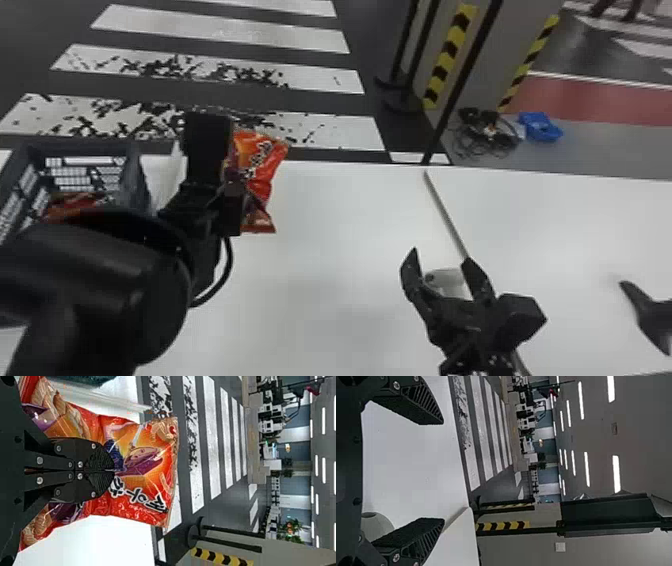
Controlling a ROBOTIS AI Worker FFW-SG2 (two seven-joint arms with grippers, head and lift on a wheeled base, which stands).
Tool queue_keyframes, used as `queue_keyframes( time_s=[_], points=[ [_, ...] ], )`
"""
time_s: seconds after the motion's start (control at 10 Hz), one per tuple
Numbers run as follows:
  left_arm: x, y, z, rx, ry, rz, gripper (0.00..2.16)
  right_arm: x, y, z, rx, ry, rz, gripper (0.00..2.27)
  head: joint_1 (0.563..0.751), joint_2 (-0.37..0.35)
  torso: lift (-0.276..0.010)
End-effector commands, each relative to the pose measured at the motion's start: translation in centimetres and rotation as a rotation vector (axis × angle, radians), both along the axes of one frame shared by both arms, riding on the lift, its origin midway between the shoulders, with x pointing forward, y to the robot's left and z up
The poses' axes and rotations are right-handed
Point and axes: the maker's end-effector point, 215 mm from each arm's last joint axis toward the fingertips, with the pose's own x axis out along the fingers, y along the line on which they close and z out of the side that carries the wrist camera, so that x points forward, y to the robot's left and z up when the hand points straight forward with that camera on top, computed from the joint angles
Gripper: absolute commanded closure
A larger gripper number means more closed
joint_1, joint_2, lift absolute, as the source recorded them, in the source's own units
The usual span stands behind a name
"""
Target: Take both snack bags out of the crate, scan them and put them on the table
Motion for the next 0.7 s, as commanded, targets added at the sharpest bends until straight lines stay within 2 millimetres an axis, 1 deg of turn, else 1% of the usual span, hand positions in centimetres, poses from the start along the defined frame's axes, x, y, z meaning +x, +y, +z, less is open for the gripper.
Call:
queue_keyframes(
  time_s=[0.0, 0.1, 0.2, 0.3, 0.6],
  points=[
    [-1.5, -3.5, -1.9, -0.044, 0.0, -0.03, 2.14, 0.2, 0.0, 0.2, 0.0, -0.005, -0.002, 0.12, 0.695, -0.244, -0.095],
    [-2.5, -4.8, -3.5, -0.067, 0.016, -0.035, 2.14, 0.3, 0.1, 0.2, 0.001, -0.005, 0.0, 0.12, 0.695, -0.268, -0.095],
    [-3.6, -5.6, -5.1, -0.096, 0.041, -0.029, 2.14, 0.3, 0.0, 0.2, 0.0, -0.005, -0.001, 0.12, 0.695, -0.291, -0.095],
    [-4.4, -5.7, -6.2, -0.118, 0.056, -0.013, 2.14, 0.3, 0.0, 0.3, 0.0, -0.006, -0.001, 0.12, 0.695, -0.301, -0.095],
    [-5.8, -7.1, -7.7, -0.258, 0.078, 0.03, 2.14, 0.4, 0.3, 0.3, 0.002, -0.007, 0.002, 0.12, 0.695, -0.33, -0.095]
  ],
)
